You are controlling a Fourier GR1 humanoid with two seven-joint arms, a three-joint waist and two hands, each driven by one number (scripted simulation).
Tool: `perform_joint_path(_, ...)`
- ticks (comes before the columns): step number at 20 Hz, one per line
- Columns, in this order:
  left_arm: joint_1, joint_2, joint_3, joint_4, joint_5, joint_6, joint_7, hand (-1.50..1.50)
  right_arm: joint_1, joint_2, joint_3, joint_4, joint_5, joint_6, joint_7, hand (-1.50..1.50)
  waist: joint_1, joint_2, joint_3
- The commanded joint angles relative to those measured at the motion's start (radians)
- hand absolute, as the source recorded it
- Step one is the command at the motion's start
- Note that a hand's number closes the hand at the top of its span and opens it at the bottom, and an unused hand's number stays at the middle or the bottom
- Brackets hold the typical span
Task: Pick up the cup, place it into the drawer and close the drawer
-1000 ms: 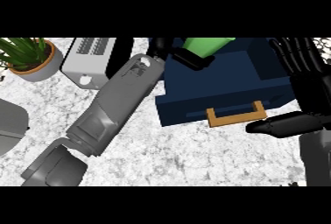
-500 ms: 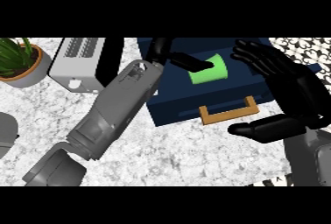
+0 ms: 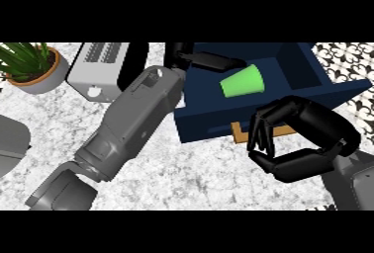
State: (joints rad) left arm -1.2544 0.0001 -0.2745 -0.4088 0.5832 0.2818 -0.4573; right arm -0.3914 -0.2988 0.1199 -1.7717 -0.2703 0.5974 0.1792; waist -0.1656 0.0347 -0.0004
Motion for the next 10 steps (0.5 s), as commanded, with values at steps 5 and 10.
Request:
perform_joint_path(5,-0.002,0.000,0.011,0.023,0.067,0.051,-0.048,-1.50,0.089,-0.111,0.102,-0.079,0.347,0.005,-0.021,-1.50,0.072,-0.020,0.002)
perform_joint_path(10,0.020,0.000,0.042,-0.001,0.083,0.001,-0.072,-1.50,0.124,-0.051,0.180,0.114,0.581,-0.138,-0.098,-1.50,0.158,-0.024,0.002)
